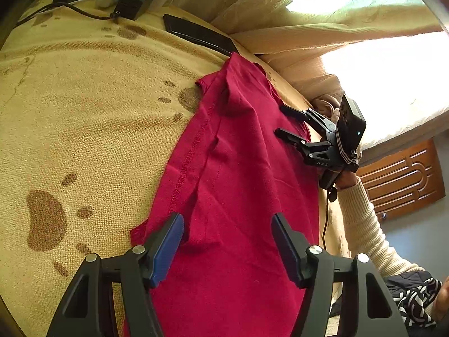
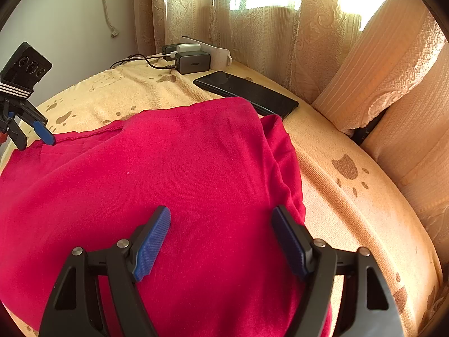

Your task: Fold clothes

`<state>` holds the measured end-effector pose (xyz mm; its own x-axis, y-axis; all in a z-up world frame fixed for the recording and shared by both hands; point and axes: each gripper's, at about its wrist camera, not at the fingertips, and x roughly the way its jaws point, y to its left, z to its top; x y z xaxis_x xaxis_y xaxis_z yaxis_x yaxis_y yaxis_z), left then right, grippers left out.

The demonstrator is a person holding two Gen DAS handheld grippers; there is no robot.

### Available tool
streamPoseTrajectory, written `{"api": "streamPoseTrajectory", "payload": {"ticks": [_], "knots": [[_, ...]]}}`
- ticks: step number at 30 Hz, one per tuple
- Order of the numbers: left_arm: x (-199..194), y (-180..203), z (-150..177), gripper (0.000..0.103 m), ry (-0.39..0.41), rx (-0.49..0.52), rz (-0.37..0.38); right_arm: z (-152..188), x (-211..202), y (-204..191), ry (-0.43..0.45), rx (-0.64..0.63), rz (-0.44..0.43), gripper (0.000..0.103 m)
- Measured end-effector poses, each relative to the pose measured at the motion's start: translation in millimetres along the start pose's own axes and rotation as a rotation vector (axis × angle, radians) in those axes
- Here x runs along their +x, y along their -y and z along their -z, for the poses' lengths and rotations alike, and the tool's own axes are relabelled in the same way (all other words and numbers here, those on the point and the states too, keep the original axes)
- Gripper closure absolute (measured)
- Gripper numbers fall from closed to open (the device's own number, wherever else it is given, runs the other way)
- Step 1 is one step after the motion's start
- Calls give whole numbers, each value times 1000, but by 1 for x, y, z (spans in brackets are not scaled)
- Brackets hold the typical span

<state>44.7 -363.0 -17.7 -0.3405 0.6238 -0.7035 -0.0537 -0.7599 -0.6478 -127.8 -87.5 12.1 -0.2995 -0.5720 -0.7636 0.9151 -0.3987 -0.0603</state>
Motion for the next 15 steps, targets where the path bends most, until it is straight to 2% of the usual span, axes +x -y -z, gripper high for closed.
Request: {"api": "streamPoseTrajectory", "payload": {"ticks": [3, 4, 6, 8, 10, 11, 15], "knots": [[3, -2, 0, 36, -11, 7, -4, 0, 0, 0, 0, 1, 0, 25], [3, -1, 0, 39, -13, 13, -10, 0, 0, 0, 0, 1, 0, 25], [4, 1, 1, 50, -19, 31, -36, 0, 0, 0, 0, 1, 0, 25], [4, 3, 3, 75, -17, 38, -67, 0, 0, 0, 0, 1, 0, 25], [4, 3, 5, 86, -8, 40, -93, 0, -1, 0, 0, 3, 1, 25], [2, 3, 6, 91, 7, 36, -99, 0, -1, 0, 0, 2, 1, 25], [-20, 4, 7, 94, 92, 16, -117, 0, -1, 0, 0, 3, 1, 25]]}}
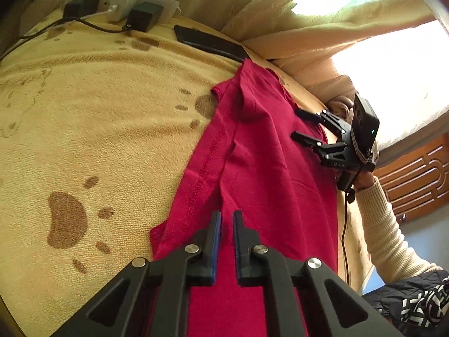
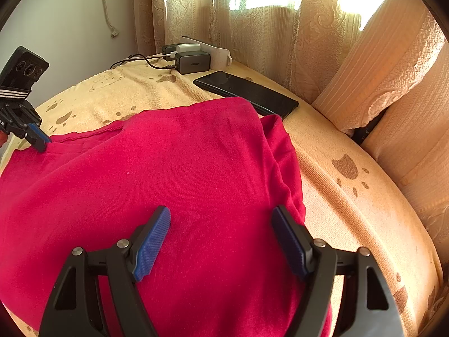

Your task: Fold clothes

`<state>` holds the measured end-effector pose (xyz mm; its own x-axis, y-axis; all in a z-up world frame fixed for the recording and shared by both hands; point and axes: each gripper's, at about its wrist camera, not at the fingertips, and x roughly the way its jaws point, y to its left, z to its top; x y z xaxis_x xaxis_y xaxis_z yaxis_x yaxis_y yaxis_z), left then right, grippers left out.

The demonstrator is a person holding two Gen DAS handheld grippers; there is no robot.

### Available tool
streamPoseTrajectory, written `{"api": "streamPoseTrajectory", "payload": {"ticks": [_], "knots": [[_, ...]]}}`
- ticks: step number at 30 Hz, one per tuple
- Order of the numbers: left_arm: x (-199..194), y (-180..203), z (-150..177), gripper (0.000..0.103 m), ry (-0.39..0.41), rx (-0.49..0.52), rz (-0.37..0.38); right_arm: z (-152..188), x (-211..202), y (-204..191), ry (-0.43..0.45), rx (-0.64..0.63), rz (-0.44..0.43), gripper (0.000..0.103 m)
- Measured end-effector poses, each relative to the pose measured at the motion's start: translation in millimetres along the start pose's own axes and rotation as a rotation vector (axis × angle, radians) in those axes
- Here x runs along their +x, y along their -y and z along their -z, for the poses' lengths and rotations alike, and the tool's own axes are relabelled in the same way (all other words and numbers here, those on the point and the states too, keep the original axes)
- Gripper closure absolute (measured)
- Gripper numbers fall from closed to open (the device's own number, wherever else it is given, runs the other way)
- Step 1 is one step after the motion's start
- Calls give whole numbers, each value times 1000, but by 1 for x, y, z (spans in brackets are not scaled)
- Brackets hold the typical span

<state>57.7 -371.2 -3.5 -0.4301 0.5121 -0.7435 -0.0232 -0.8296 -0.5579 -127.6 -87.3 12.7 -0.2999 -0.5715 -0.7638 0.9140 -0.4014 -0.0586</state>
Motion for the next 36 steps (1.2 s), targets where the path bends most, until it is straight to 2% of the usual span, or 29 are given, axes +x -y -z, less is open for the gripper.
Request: {"api": "streamPoseTrajectory", "payload": {"ticks": [3, 13, 18, 21, 22, 23, 25, 36], "knots": [[-14, -3, 2, 94, 28, -9, -15, 0, 0, 0, 0, 1, 0, 25], [-9, -3, 1, 94, 32, 33, 57, 0, 1, 0, 0, -1, 0, 25], [3, -2, 0, 94, -16, 61, 25, 0, 0, 0, 0, 0, 1, 25], [3, -7, 2, 93, -8, 42, 24, 0, 0, 0, 0, 0, 0, 25], [3, -8, 2, 83, -8, 37, 26, 0, 0, 0, 0, 0, 0, 25], [3, -9, 3, 57, -10, 32, 28, 0, 0, 0, 0, 0, 0, 25], [1, -10, 3, 30, -9, 10, 61, 0, 0, 0, 0, 1, 1, 25], [7, 3, 3, 30, -41, 34, 104, 0, 0, 1, 0, 1, 0, 25]]}}
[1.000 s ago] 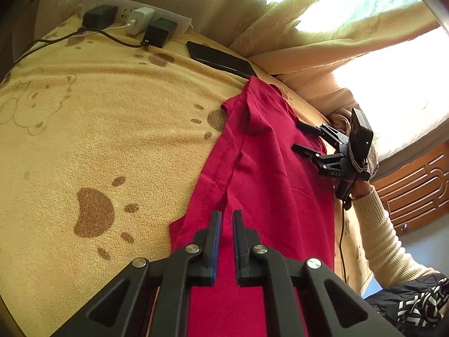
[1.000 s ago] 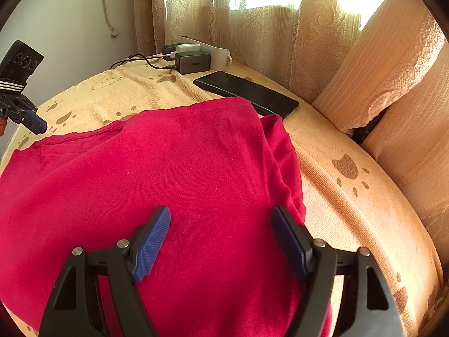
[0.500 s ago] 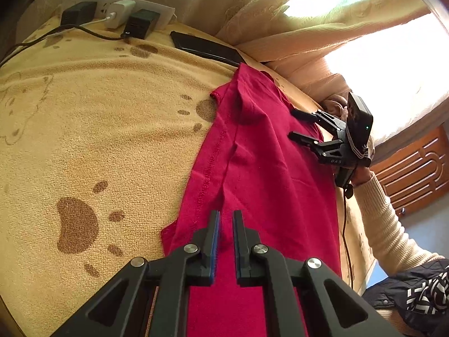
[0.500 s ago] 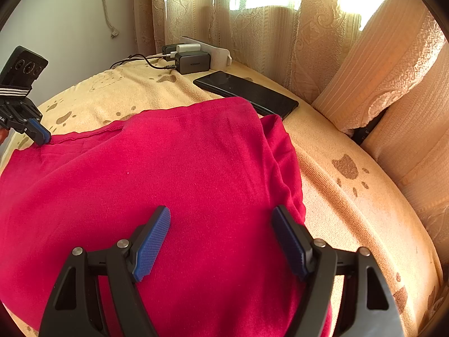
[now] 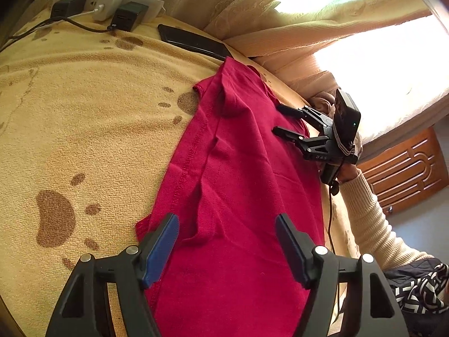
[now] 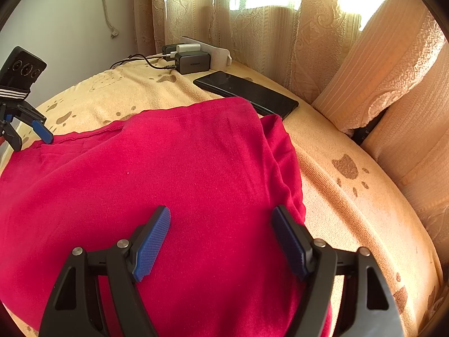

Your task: Fold clothes

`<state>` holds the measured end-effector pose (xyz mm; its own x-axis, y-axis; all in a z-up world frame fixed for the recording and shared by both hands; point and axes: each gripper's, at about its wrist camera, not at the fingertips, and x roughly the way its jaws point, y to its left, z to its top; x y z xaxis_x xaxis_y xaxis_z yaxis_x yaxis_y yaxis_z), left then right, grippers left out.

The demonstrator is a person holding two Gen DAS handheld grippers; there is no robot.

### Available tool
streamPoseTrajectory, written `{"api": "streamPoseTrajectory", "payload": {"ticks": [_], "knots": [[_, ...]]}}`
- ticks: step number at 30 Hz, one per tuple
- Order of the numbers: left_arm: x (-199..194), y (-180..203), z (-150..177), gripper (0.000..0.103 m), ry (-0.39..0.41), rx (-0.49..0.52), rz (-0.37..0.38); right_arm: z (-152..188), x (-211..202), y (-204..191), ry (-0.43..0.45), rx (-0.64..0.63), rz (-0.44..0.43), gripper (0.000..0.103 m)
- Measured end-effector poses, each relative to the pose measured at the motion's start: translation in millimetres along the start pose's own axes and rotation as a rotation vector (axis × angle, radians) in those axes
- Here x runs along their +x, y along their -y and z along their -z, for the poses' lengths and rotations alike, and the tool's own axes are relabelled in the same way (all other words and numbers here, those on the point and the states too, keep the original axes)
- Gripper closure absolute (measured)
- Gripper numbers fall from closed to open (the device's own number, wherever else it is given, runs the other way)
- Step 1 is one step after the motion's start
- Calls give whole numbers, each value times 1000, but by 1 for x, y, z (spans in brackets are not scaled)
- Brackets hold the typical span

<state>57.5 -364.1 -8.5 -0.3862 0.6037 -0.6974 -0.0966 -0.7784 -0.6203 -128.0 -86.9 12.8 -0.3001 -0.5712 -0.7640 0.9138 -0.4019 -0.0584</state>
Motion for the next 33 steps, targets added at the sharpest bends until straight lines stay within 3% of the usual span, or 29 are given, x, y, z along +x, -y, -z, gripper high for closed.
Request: {"api": "streamPoseTrajectory", "payload": {"ticks": [4, 11, 12, 14, 20, 25, 33], "knots": [[-4, -1, -4, 30, 8, -17, 34, 0, 0, 0, 0, 1, 1, 25], [8, -7, -4, 32, -32, -20, 13, 0, 0, 0, 0, 1, 2, 25], [9, -7, -4, 37, -34, -16, 10, 0, 0, 0, 0, 1, 1, 25], [13, -5, -2, 62, -52, 7, -7, 0, 1, 0, 0, 1, 1, 25], [12, 1, 1, 96, -36, 39, -85, 0, 1, 0, 0, 2, 2, 25], [-11, -8, 1, 98, 47, -7, -108, 0, 1, 0, 0, 1, 1, 25], [-19, -10, 4, 97, 76, 8, -75, 0, 1, 0, 0, 1, 2, 25]]}}
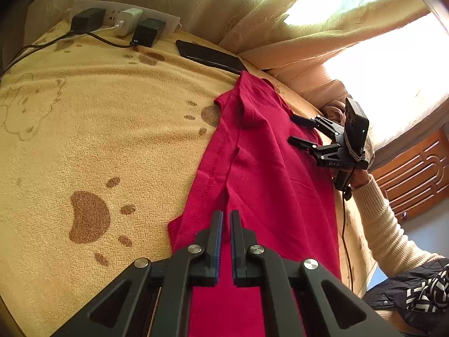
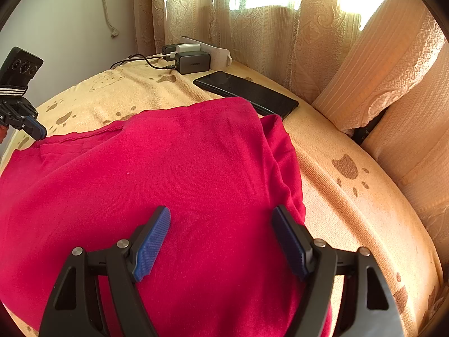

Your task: Fold clothes

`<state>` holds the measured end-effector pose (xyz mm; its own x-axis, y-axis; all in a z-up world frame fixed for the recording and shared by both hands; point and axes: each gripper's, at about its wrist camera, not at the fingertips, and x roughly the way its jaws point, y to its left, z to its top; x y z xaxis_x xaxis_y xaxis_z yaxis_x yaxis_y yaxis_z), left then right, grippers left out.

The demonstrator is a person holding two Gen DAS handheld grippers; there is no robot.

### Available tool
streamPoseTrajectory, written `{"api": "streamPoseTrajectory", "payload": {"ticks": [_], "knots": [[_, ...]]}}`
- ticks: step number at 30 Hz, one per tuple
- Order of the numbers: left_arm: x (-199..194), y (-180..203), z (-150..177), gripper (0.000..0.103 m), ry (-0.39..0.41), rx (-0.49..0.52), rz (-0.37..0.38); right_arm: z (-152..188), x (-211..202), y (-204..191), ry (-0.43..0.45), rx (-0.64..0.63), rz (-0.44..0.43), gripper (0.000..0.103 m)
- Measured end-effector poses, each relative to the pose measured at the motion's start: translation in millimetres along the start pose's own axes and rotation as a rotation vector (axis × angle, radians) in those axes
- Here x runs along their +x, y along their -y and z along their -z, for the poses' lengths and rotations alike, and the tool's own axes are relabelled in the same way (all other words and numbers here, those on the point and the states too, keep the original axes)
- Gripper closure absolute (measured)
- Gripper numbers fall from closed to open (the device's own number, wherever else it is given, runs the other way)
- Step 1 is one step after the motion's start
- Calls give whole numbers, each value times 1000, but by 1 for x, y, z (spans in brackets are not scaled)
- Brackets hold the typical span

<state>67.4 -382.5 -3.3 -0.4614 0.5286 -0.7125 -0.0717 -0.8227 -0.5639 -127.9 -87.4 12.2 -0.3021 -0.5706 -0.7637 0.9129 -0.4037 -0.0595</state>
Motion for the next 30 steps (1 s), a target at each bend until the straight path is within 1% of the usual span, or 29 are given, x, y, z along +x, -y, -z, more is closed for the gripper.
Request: {"api": "streamPoseTrajectory", "payload": {"ticks": [3, 7, 8, 9, 10, 12, 13, 20, 24, 25, 26, 28, 29, 30], "knots": [[4, 1, -4, 97, 3, 19, 13, 0, 0, 0, 0, -1, 0, 25], [15, 7, -4, 97, -40, 56, -8, 0, 0, 0, 0, -1, -1, 25], [16, 7, -3, 94, -45, 57, -16, 0, 0, 0, 0, 0, -1, 25], [17, 7, -3, 89, -46, 56, -25, 0, 0, 0, 0, 0, -1, 25], [18, 5, -3, 69, -45, 50, -29, 0, 0, 0, 0, 0, -1, 25], [15, 2, -2, 42, -33, 25, -4, 0, 0, 0, 0, 1, 0, 25], [14, 2, -2, 42, -29, 17, 6, 0, 0, 0, 0, 1, 0, 25], [19, 9, 0, 42, -74, 19, 68, 0, 0, 0, 0, 1, 0, 25], [27, 6, -2, 44, -100, -7, 77, 0, -1, 0, -1, 1, 0, 25], [29, 4, -3, 53, -104, -13, 73, 0, -1, 0, -1, 1, -1, 25], [30, 3, -3, 68, -109, -21, 72, 0, -1, 0, -1, 1, -1, 25], [31, -1, -4, 80, -121, -36, 69, 0, -1, 0, -1, 2, -1, 25], [33, -3, -3, 90, -128, -38, 62, 0, -1, 0, -1, 2, -1, 25], [33, -2, -3, 95, -128, -32, 48, 0, -1, 0, -1, 2, -1, 25]]}}
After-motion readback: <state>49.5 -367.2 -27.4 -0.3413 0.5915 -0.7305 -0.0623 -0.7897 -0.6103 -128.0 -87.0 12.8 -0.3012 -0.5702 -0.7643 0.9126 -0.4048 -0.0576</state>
